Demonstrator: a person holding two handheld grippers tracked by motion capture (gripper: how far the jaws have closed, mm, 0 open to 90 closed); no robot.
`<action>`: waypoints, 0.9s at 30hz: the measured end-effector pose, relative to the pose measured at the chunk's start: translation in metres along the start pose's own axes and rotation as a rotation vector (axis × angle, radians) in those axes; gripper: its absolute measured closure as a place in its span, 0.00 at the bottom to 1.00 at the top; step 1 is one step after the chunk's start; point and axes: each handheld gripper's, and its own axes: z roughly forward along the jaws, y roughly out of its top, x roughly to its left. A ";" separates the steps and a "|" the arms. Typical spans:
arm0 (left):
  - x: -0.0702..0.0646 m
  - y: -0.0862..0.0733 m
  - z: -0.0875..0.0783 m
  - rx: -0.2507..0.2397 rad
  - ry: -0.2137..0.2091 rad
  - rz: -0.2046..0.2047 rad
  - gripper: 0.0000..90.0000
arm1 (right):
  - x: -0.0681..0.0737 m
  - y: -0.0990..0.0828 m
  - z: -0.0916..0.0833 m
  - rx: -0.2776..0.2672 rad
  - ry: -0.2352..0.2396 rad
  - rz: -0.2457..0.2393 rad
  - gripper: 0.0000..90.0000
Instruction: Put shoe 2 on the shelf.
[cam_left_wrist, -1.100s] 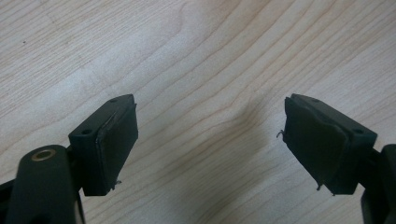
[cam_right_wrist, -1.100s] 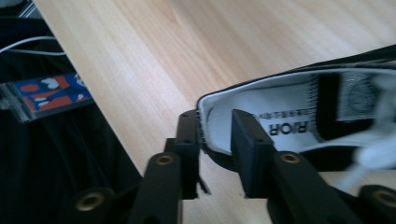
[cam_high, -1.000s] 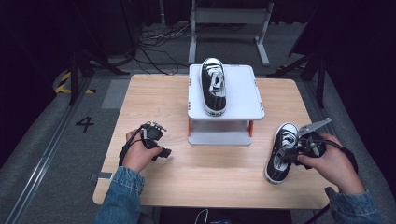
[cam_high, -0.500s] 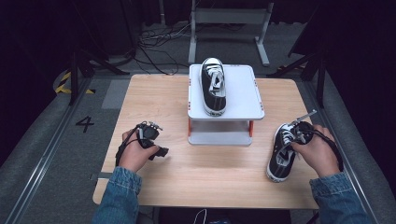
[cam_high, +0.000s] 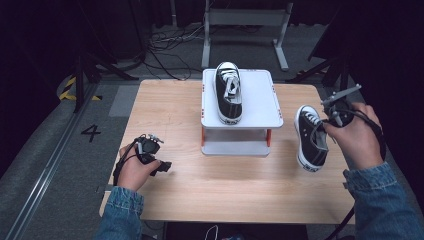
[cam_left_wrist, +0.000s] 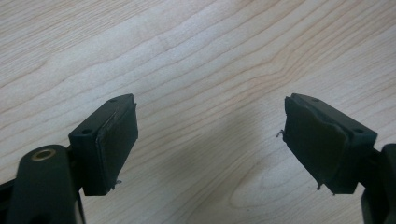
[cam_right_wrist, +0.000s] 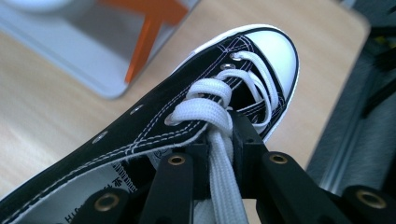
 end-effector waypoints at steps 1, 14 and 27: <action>0.001 0.000 0.000 -0.003 0.001 0.002 0.21 | 0.000 0.009 -0.006 -0.015 -0.012 -0.005 0.89; 0.003 0.004 0.000 -0.020 -0.017 -0.001 0.21 | 0.013 0.085 -0.036 -0.094 -0.011 -0.044 0.89; 0.010 -0.001 -0.005 -0.033 -0.023 -0.016 0.21 | 0.031 0.155 0.002 -0.128 -0.048 -0.142 0.89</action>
